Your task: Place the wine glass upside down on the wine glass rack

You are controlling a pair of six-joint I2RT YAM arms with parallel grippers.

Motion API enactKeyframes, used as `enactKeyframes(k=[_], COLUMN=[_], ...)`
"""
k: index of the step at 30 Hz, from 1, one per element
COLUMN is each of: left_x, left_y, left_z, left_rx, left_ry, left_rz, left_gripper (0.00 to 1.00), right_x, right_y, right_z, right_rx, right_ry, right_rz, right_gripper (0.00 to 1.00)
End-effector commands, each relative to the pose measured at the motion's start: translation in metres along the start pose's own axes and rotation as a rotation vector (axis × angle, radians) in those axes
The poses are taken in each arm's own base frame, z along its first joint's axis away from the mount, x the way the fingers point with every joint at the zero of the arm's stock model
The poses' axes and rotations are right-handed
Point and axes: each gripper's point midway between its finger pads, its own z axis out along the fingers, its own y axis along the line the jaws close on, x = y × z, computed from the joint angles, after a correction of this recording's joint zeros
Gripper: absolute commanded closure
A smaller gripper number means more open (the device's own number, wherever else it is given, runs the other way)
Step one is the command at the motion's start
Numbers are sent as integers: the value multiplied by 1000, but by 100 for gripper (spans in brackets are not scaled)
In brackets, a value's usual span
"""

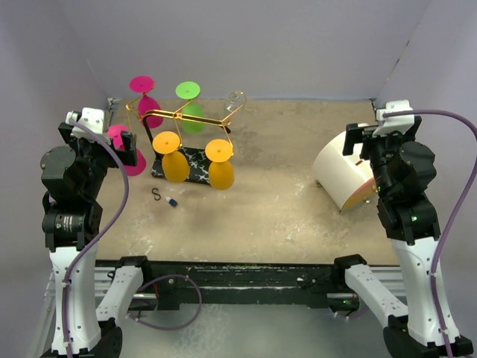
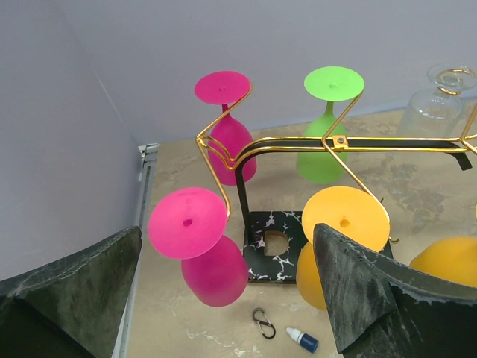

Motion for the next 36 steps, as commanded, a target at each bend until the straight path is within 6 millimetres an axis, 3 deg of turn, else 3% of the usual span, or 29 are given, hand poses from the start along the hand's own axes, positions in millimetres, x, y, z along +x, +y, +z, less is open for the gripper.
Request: enactKeyframes(k=[1,36], left_x=[-18,-18], left_y=[7,6], left_z=[-4,-5], left_rx=[-27,-23], left_ry=[-53,-57], left_rz=[23,25], left_gripper=[1,1], right_x=[-11,-11], right_y=[-2,4], right_z=[-1,-2], right_rx=[8,-34], right_ry=[-45,-50], right_rz=[37,46], right_gripper=[0,0])
